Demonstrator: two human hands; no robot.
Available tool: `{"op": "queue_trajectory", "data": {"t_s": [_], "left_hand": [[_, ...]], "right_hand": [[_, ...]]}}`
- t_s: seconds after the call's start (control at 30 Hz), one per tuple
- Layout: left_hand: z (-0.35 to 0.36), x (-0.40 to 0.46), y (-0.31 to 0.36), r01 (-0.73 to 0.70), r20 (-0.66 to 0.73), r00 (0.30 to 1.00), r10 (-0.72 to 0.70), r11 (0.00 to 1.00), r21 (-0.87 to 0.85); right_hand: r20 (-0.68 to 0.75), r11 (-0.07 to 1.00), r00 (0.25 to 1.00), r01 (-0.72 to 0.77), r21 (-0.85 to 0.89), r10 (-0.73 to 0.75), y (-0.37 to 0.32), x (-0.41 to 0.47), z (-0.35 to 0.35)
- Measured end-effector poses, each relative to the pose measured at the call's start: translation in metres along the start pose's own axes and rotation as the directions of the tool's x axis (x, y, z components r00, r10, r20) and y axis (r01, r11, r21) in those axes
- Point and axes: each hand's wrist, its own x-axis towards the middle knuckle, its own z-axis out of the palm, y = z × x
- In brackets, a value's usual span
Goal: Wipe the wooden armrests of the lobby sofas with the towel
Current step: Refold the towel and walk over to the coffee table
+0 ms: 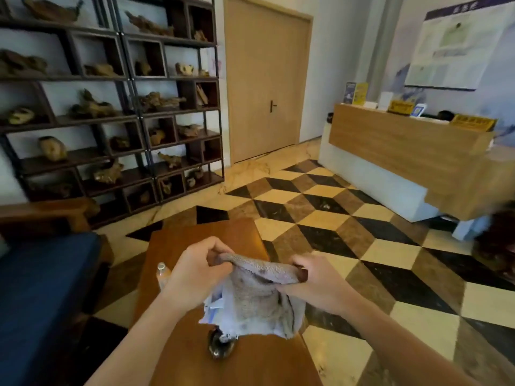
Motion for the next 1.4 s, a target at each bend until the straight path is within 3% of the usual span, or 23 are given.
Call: {"op": "queue_trajectory", "data": {"t_s": [0.27, 0.47, 0.63, 0.73, 0.9, 1.17, 1.33, 1.4], "left_hand": [[0.021, -0.027, -0.105, 0.316, -0.059, 0.948, -0.312, 0.945, 0.082], [0.064, -0.063, -0.163, 0.460, -0.093, 0.888, -0.450, 0.869, 0.183], [0.123, -0.131, -0.222, 0.586, -0.075, 0.806, -0.587, 0.776, 0.233], [0.163, -0.178, -0.269, 0.634, 0.015, 0.759, -0.651, 0.745, 0.209], [0.201, -0.241, -0.309, 0.736, 0.211, 0.614, -0.760, 0.649, 0.193], [0.235, -0.285, -0.380, 0.786, 0.379, 0.457, -0.805, 0.565, 0.252], [0.278, -0.265, -0.431, 0.661, 0.447, 0.470, -0.761, 0.639, 0.394], [0.291, -0.254, -0.445, 0.589, 0.464, 0.500, -0.731, 0.680, 0.436]], "right_hand": [[0.181, 0.988, 0.975, 0.105, 0.113, -0.125, 0.014, 0.046, 0.070], [0.363, 0.991, 0.928, 0.040, 0.130, -0.085, 0.060, 0.049, 0.154], [0.570, 0.972, 0.822, -0.124, 0.200, -0.012, 0.108, 0.002, 0.240], [0.644, 0.950, 0.761, -0.254, 0.180, 0.081, 0.142, -0.045, 0.299], [0.719, 0.905, 0.669, -0.402, 0.137, 0.188, 0.167, -0.120, 0.359], [0.825, 0.873, 0.508, -0.487, 0.039, 0.246, 0.198, -0.156, 0.430], [0.859, 0.876, 0.402, -0.472, -0.102, 0.317, 0.244, -0.134, 0.488], [0.859, 0.884, 0.396, -0.449, -0.127, 0.324, 0.254, -0.124, 0.504]]}}
